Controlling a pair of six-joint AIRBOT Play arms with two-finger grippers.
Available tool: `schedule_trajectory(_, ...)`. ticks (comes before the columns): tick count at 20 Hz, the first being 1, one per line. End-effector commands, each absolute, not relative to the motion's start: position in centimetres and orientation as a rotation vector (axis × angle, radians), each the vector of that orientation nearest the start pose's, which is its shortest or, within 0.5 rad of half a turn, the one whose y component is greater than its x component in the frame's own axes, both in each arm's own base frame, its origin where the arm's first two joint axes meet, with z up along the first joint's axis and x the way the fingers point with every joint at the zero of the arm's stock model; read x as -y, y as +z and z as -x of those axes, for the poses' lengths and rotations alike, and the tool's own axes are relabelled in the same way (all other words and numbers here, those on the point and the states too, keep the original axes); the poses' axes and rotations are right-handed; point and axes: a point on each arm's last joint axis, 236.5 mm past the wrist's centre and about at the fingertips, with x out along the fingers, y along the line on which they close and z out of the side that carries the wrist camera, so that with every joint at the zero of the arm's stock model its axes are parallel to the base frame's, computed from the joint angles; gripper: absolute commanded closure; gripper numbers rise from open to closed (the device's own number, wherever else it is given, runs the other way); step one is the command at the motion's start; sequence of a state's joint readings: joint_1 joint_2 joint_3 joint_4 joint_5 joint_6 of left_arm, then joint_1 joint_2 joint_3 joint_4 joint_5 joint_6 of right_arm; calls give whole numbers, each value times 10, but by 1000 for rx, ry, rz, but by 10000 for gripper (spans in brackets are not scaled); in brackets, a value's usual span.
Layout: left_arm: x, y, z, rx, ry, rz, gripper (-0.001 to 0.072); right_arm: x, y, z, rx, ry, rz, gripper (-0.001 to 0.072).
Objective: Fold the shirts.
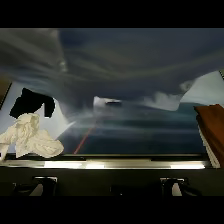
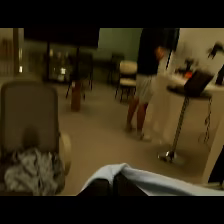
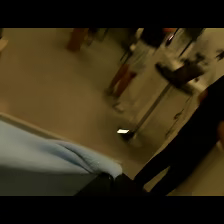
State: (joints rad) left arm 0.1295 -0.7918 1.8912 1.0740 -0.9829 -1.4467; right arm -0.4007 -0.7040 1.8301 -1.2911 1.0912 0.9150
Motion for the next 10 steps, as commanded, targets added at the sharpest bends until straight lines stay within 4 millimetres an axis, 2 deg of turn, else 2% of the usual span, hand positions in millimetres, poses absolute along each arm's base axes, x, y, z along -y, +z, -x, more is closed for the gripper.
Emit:
schedule_trajectory(1, 71, 604, -169, 370, -313, 114, 679, 25, 570, -140, 204, -339, 630, 663)
schedule_trajectory(3, 72, 604, -166, 377, -313, 104, 680, 32, 562, -134, 164, -366, 614, 663)
schedule_trajectory(6, 70, 602, -177, 362, -313, 118, 679, 39, 548, -143, 97, -362, 596, 663)
schedule_trajectory(8, 68, 598, -200, 333, -315, 136, 680, 47, 553, -160, 116, -362, 547, 663)
schedule_trajectory(9, 67, 589, -221, 292, -318, 147, 680, 53, 547, -176, 87, -353, 526, 663)
schedule_trajectory(10, 67, 573, -243, 222, -320, 150, 680, 62, 530, -196, 10, -333, 512, 663)
